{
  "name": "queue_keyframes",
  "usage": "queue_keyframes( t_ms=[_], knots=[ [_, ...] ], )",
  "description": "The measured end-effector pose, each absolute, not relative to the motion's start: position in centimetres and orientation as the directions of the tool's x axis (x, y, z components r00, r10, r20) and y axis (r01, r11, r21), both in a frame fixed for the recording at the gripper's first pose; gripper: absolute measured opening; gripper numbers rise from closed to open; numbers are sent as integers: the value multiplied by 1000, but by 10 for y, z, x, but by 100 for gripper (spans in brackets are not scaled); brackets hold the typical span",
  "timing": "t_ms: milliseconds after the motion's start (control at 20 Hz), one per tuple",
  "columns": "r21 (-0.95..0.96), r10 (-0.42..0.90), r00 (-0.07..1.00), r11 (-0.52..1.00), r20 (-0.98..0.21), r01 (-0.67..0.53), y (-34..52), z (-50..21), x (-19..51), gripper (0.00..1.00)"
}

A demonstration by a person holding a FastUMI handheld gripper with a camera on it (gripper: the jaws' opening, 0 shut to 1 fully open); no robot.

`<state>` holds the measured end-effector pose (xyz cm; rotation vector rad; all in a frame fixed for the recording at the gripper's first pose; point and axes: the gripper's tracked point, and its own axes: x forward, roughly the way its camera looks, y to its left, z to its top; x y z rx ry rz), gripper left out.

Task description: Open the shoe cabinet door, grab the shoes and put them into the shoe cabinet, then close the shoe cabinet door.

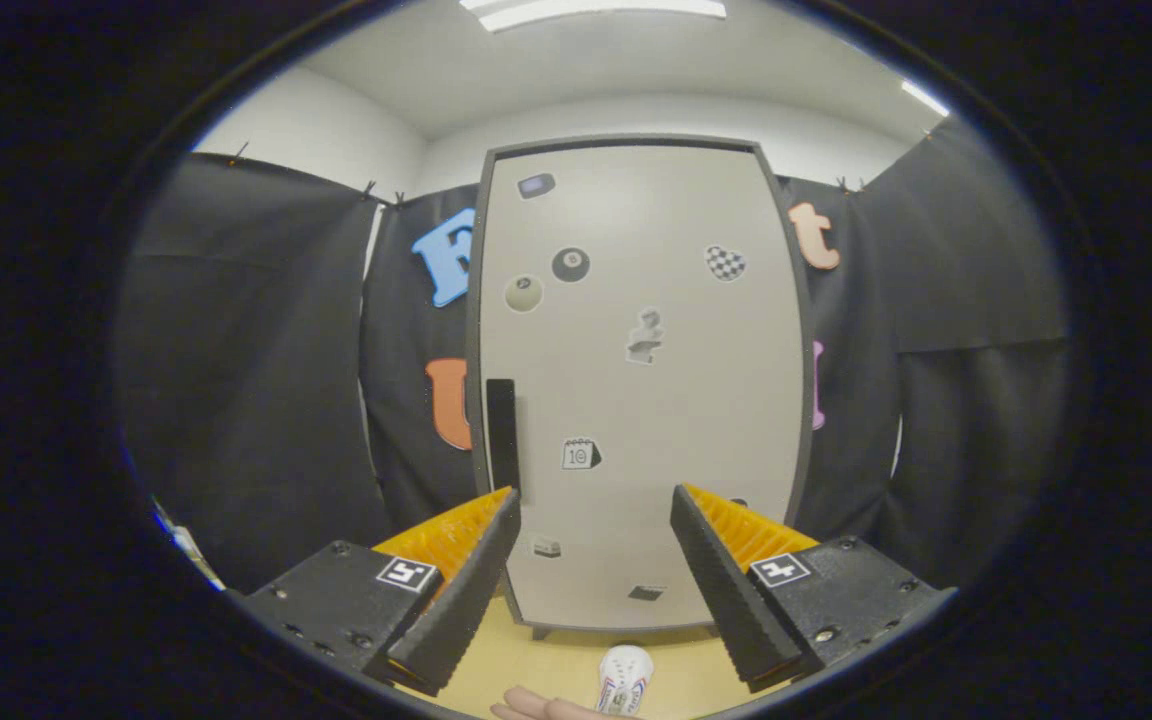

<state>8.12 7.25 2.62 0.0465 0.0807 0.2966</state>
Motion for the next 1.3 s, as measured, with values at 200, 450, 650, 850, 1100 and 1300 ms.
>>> queue_keyframes(
  t_ms=[200,450,650,850,1100,1300],
  knots=[
    [51,357,931,934,-78,-354,122,30,109,99],
    [37,320,939,947,-128,-318,164,21,148,99],
    [74,295,946,955,-135,-288,181,17,181,98],
    [93,259,956,964,-134,-248,181,13,201,79],
    [115,248,962,965,-116,-235,188,12,219,39],
    [123,272,949,959,-161,-255,187,9,219,31]
  ],
)
